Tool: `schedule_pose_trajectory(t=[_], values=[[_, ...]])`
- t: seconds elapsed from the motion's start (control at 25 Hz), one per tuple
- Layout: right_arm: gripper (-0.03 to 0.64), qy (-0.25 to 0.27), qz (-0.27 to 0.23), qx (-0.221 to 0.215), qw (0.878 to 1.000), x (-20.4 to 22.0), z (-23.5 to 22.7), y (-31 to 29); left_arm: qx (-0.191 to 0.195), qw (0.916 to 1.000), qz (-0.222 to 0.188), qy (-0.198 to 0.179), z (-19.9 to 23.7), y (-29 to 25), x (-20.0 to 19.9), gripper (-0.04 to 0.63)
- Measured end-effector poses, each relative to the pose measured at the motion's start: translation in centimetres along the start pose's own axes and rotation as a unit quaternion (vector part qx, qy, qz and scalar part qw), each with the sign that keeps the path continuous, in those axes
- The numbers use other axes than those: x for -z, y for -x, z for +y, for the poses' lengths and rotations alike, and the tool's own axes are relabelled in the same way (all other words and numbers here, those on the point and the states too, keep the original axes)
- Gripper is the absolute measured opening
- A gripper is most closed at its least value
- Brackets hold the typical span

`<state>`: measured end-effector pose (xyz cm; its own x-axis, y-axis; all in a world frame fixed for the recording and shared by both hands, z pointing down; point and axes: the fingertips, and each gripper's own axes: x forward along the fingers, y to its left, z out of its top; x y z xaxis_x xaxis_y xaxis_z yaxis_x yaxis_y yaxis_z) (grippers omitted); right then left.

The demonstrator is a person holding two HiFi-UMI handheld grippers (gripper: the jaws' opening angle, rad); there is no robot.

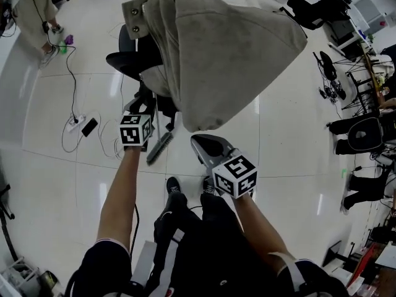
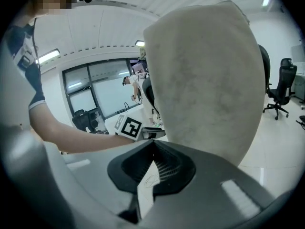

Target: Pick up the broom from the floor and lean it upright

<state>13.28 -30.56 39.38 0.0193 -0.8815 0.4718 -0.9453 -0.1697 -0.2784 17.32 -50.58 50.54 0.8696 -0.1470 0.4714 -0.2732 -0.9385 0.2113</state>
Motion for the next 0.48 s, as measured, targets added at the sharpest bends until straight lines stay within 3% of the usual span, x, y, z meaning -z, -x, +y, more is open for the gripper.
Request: schedule_pose_trajectory(t=[0.48], values=[[0.003,0.012,-0.069,-0.028,0.997,-4.7,-1.4,4.5,0.023,0.9958,-0.086,-0.022,-12.2,10.3,-7.1,0.161]])
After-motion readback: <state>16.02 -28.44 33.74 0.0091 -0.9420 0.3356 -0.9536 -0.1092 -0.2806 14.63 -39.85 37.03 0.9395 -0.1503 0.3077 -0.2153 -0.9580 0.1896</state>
